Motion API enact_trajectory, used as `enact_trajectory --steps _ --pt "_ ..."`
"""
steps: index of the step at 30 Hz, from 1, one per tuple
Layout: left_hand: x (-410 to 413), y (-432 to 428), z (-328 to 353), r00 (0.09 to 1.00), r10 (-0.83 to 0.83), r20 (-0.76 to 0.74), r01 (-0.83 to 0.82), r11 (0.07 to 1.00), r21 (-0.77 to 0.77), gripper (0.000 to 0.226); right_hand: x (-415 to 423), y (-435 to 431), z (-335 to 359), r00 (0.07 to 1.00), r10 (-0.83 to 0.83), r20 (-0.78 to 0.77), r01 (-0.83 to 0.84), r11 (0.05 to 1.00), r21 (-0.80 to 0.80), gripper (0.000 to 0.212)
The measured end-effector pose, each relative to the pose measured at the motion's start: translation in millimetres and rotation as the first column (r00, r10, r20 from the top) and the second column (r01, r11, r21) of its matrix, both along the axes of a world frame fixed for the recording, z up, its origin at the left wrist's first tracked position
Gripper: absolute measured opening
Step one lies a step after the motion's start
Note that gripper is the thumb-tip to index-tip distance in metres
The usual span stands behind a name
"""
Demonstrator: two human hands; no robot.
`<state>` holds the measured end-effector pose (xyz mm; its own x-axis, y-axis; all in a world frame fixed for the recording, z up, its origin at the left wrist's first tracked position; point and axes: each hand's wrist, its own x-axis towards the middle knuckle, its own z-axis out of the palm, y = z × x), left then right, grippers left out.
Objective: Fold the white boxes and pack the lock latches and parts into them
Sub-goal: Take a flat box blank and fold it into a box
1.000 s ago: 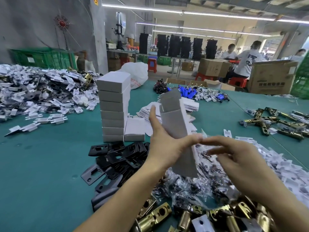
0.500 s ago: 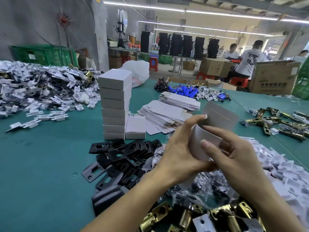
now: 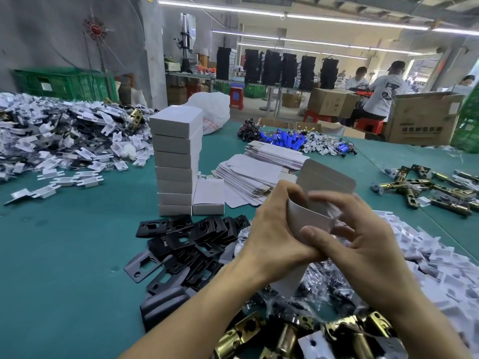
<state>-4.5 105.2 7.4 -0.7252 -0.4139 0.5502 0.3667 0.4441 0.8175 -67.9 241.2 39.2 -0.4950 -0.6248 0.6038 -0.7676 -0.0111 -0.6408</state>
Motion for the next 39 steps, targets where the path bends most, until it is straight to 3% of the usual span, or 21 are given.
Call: enact_trajectory --steps 3,6,8,11,17,22,29,34,39 --pt "0 -3 -1 1.000 0.003 0.029 -0.003 1.000 0.001 0.064 1 2 1 0.994 0.021 0.109 -0.016 0.999 -0.046 0.055" --pt "0 -3 0 0.998 0.022 0.053 -0.021 0.999 -0.025 0.060 -1 3 -1 0.995 -0.008 0.100 0.008 1.000 0.000 0.031" --pt "1 -1 1 0.998 0.022 0.065 -0.019 0.999 -0.050 0.057 -2 3 -1 0.990 -0.021 0.141 0.018 1.000 0.021 0.025" --pt "1 0 1 0.998 0.015 0.069 -0.009 0.996 -0.085 0.054 1 3 3 0.995 -0.060 0.080 0.057 0.998 0.042 0.020" --pt "2 -1 0 0.999 0.024 0.034 -0.022 0.999 -0.037 0.065 8 4 13 0.952 0.072 0.297 0.025 0.950 -0.310 0.018" --pt "2 3 -2 0.999 -0.007 0.047 0.011 0.997 -0.081 0.086 9 2 17 0.893 0.087 0.442 0.053 0.955 -0.293 0.025" --pt "2 5 -3 0.999 -0.030 0.040 0.032 0.998 -0.063 0.094 15 1 14 0.926 -0.032 0.377 0.105 0.979 -0.174 0.022" --pt "2 6 -4 0.998 -0.026 0.059 0.032 0.994 -0.106 0.098 15 1 15 0.963 -0.202 0.177 0.218 0.973 -0.077 0.014" --pt "2 7 -5 0.998 -0.028 0.060 0.036 0.989 -0.144 0.099 10 7 18 0.968 -0.150 0.201 0.169 0.982 -0.081 0.017"
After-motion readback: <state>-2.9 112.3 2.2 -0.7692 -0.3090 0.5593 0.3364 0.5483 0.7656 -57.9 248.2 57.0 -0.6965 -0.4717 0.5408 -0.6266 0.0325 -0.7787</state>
